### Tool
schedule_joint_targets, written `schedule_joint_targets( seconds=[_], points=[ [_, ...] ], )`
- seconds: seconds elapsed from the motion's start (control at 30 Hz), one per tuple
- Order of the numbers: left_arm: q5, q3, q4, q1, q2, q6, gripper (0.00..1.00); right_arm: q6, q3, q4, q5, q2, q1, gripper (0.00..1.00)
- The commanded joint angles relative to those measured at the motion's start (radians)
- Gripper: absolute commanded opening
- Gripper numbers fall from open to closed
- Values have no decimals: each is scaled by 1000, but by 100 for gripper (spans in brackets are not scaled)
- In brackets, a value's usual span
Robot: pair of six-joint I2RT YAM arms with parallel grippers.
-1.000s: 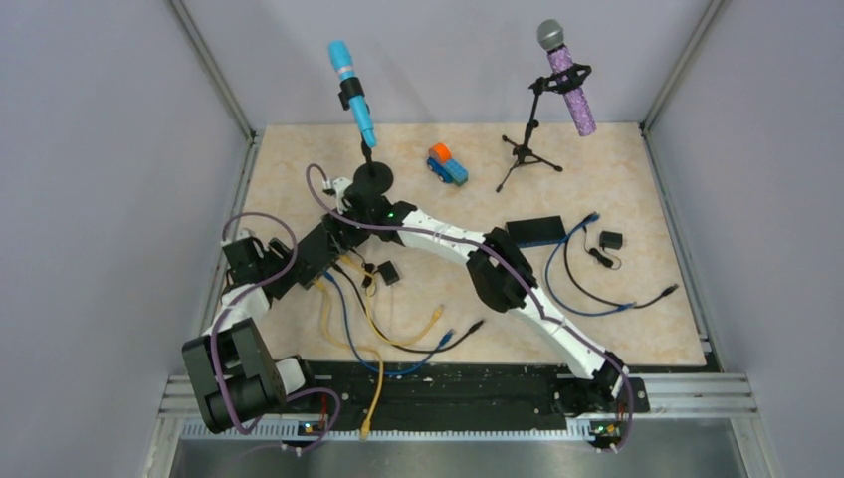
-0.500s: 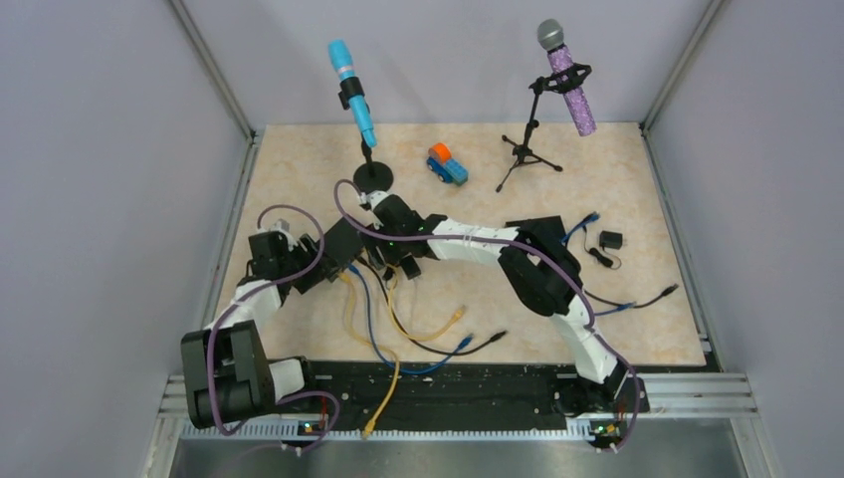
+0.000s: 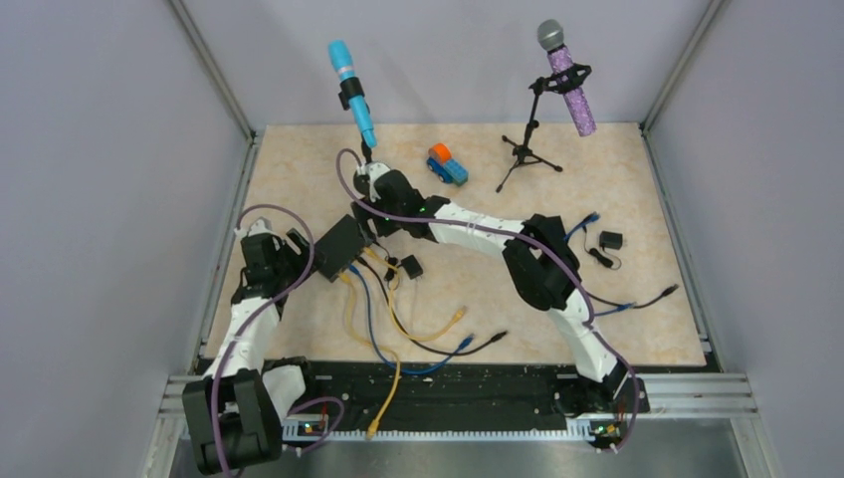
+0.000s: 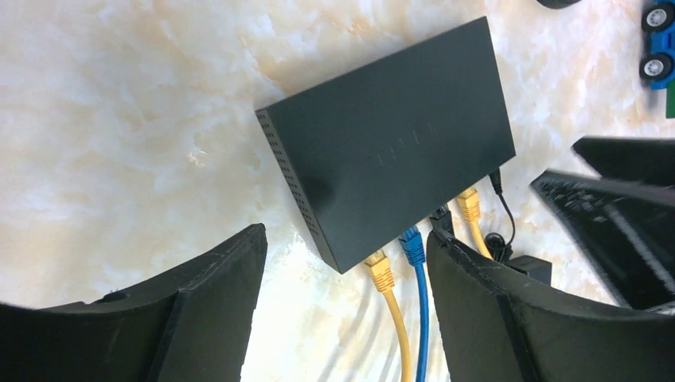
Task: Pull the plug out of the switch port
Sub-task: Move the switch port to the center of the board.
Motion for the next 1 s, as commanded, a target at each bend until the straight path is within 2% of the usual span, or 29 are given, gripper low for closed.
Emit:
schedule_joint_targets(
  seconds=[0.0, 0.23, 0.4, 0.57, 0.67, 0.97],
  points=[
    [-40, -7, 20, 12, -3, -4, 78, -31, 133, 70, -32, 84, -1, 78],
    [28, -21, 100, 17, 55, -36, 78, -104, 408, -33, -55, 277, 5, 78],
    [76, -18, 144, 19, 106, -39, 78, -132, 478, -51, -110, 331, 8, 79],
    [117, 4, 194, 20, 168, -43, 75, -122, 432, -46, -170, 308, 16, 78],
    [140, 23, 209, 21, 221, -43, 73, -87, 381, -44, -185, 277, 18, 73],
    [273, 92, 247, 19, 374, -7, 60, 15, 49, 137, -184, 73, 17, 64]
  ],
)
